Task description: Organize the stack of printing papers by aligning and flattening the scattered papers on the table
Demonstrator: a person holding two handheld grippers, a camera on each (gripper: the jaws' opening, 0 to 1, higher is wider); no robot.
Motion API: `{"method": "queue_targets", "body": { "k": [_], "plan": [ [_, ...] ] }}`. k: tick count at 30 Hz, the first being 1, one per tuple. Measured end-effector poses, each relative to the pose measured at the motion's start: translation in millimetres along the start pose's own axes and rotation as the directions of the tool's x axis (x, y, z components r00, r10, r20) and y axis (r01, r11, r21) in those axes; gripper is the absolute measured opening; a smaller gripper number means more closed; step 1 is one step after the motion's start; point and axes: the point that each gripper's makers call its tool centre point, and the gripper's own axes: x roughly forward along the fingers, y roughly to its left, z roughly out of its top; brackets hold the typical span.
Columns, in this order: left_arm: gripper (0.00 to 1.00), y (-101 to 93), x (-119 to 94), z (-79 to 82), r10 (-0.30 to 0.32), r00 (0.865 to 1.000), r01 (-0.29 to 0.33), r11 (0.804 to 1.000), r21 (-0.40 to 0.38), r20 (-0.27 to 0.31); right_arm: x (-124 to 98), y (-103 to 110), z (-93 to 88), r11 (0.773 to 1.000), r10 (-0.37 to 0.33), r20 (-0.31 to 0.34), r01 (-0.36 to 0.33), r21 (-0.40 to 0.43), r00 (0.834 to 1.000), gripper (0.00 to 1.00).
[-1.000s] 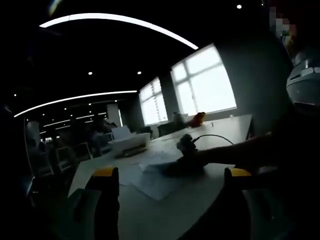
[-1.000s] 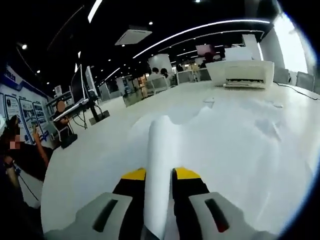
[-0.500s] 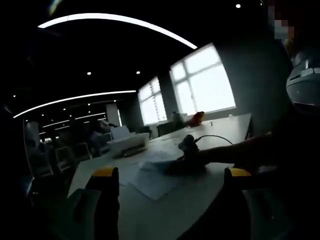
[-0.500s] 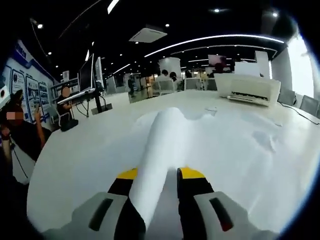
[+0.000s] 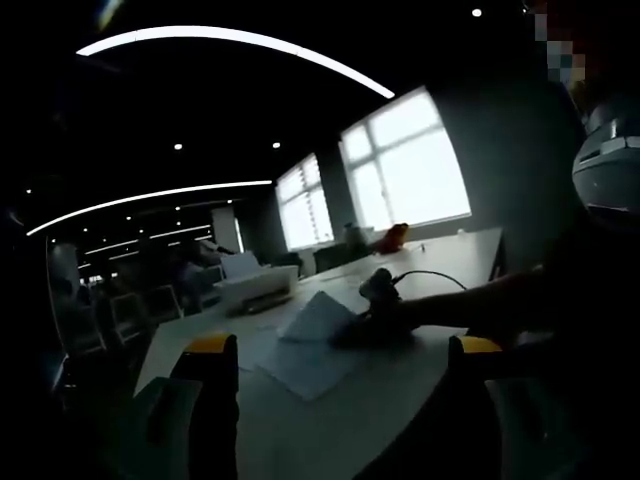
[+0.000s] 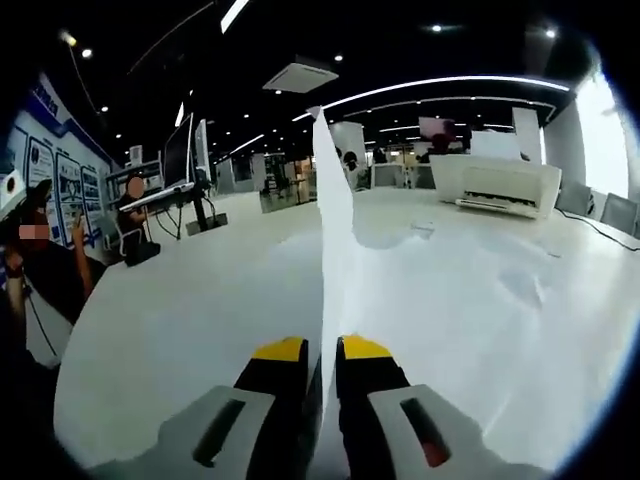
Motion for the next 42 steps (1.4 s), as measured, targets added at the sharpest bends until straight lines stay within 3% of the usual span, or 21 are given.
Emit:
{"method": "queue_targets", "body": {
  "k": [4, 8, 17, 28, 42],
  "plan": [
    [0.89, -0.6, -1, 0.7, -0.003, 1.0, 0.003, 1.0, 0.006, -0.004, -2, -3, 2.9, 1.0, -0.021, 0.022, 0.02, 0.022, 1.0, 0.03],
    [0.89, 1.3, -1, 2.2, 0.001, 1.0, -0.001, 1.0, 0.006, -0.003, -6, -7, 8.0, 0.995, -0.038, 0.061, 0.032, 0.096, 0.997, 0.0],
    [0.89, 5.2, -3, 2.0, 0.011, 1.0, -0.011, 1.0, 0.01, -0.006, -13, -9, 19.6, 0.981, -0.053, 0.12, 0.03, 0.19, 0.991, 0.0],
    [0.9, 8.7, 1, 2.6, 0.016, 1.0, -0.016, 1.0, 0.0, -0.002, -18, -7, 33.6, 0.994, -0.073, 0.118, 0.062, 0.095, 0.99, 0.0],
    [0.9, 7.9, 1, 5.3, 0.015, 1.0, -0.015, 1.0, 0.007, 0.002, -21, -8, 36.4, 0.994, -0.071, 0.127, 0.059, 0.092, 0.989, 0.0]
  ]
}}
